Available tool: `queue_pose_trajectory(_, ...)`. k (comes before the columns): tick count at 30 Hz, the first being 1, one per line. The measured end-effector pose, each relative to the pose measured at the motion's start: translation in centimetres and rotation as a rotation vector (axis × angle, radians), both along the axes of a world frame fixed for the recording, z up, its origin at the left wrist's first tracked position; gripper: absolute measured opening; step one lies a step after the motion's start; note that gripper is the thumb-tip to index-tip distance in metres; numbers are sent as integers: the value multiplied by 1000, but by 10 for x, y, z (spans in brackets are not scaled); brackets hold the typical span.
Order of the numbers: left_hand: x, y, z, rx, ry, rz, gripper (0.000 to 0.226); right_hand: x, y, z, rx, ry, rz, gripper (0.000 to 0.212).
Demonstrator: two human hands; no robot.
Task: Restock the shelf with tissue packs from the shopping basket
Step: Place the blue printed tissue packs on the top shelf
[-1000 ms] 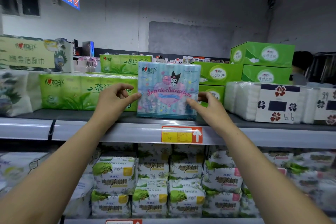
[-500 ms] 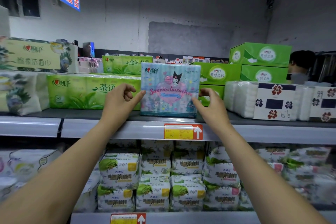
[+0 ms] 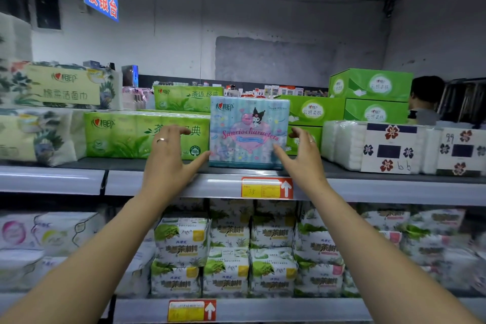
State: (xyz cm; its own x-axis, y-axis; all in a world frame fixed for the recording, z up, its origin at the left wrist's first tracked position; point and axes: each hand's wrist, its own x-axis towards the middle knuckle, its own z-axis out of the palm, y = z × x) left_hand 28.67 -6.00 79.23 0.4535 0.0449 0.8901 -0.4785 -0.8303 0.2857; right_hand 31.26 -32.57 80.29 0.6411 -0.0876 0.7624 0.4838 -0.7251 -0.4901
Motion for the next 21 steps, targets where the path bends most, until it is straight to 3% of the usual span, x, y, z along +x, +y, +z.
queue_pose_trajectory(9, -31, 15, -23, -125, 110, -1, 56, -19, 3, -16, 31, -33, 39, 62)
queue_pose_trajectory(18, -62, -15, -22, -398, 199, -237, 35, -75, -17, -48, 130, -213, 78, 42)
queue_pose_trajectory(21, -78, -31, -31, -369, 204, -251, 33, -92, -26, -57, 142, -174, 81, 41)
